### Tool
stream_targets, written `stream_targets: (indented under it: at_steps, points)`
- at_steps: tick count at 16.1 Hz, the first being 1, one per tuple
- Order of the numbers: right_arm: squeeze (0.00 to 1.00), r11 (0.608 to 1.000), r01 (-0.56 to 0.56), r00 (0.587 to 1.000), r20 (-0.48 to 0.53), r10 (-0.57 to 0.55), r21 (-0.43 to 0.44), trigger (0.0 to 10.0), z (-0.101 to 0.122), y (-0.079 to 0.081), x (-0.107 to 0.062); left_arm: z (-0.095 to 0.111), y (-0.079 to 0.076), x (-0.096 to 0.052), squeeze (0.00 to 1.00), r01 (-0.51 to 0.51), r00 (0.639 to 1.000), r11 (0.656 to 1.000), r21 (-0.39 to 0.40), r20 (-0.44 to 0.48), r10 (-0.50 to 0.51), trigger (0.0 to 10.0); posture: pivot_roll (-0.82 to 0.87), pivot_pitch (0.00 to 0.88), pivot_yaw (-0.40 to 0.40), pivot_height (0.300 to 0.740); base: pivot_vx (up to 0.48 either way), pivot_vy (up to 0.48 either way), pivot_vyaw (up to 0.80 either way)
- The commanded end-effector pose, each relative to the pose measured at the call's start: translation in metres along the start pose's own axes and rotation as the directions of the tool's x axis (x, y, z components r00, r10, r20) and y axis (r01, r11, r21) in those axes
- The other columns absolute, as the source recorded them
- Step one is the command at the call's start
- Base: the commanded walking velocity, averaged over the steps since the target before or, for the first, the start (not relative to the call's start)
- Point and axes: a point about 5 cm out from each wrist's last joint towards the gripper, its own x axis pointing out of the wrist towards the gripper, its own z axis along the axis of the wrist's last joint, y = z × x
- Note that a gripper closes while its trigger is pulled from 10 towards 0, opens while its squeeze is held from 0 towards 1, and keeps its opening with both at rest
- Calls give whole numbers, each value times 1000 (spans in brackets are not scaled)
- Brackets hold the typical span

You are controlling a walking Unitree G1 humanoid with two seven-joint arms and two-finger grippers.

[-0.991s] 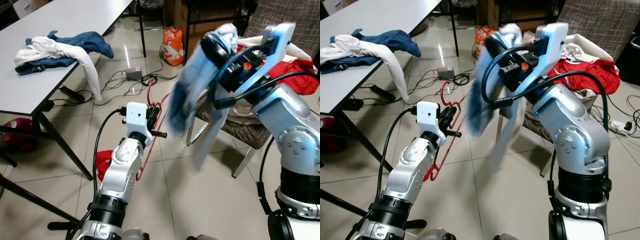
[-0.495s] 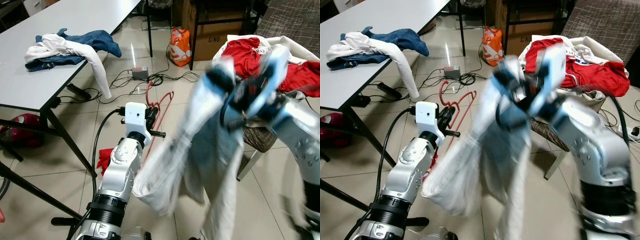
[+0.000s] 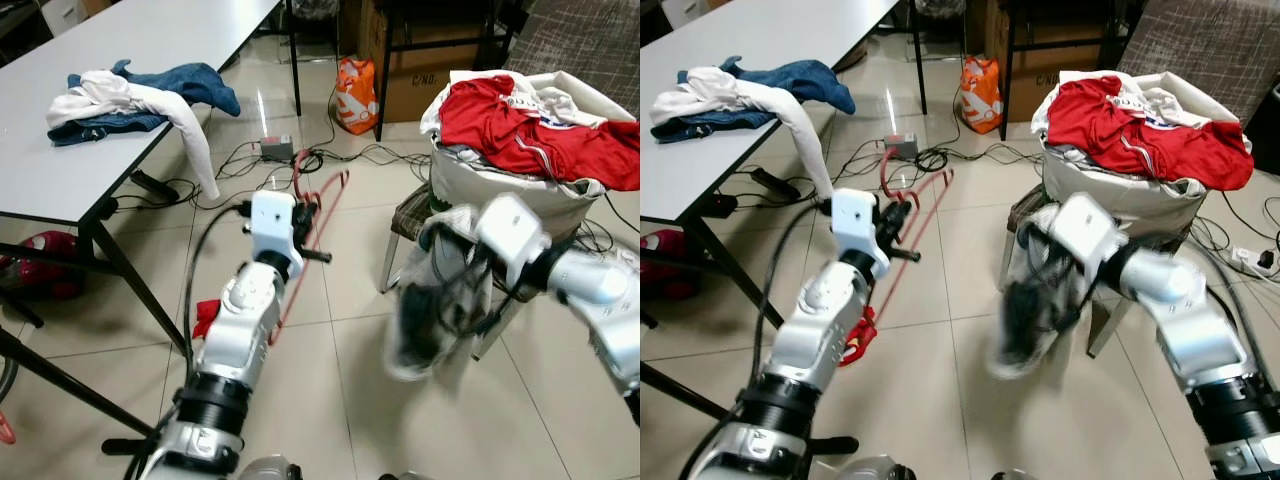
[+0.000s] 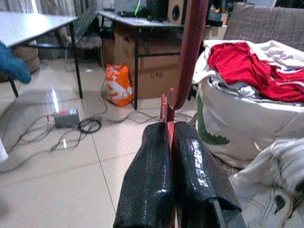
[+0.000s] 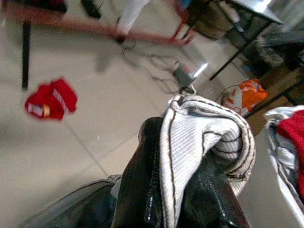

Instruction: Hang hanger

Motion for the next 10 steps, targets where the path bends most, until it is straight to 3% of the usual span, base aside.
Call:
stream_targets:
  at_steps: [1, 3, 5, 8, 9, 10]
  points:
    - [0, 996, -2, 999, 37, 5, -87, 0, 9, -5, -2, 6, 3, 3, 0, 7, 1000, 1000, 10, 23, -7, 10000, -82, 0, 75, 740, 0, 0, 0]
    - [0, 979, -2, 1000, 9, 4, -203, 0, 7, -20, -8, 18, 6, 6, 0, 65, 995, 998, 6, 70, -66, 10000, -85, 0, 73, 740, 0, 0, 0]
    - [0, 971, 13, 1000, -3, -14, -239, 0, 5, -30, -10, 22, 7, 7, 0, 93, 992, 996, 3, 85, -93, 10000, -87, 0, 71, 740, 0, 0, 0]
    - [0, 940, 120, 991, -23, -134, -320, 0, -3, -58, -15, 27, 13, 10, 0, 101, 990, 995, 18, 93, -102, 10000, -86, 0, 70, 740, 0, 0, 0]
    - [0, 915, 165, 981, -31, -189, -369, 0, -4, -65, -16, 25, 13, 8, 0, 116, 989, 993, 29, 85, -118, 10000, -86, 0, 71, 740, 0, 0, 0]
    - [0, 852, 197, 964, -64, -259, -485, 0, -8, -73, -18, 21, 14, 5, 0, 137, 988, 989, 49, 68, -140, 10000, -85, 0, 71, 740, 0, 0, 0]
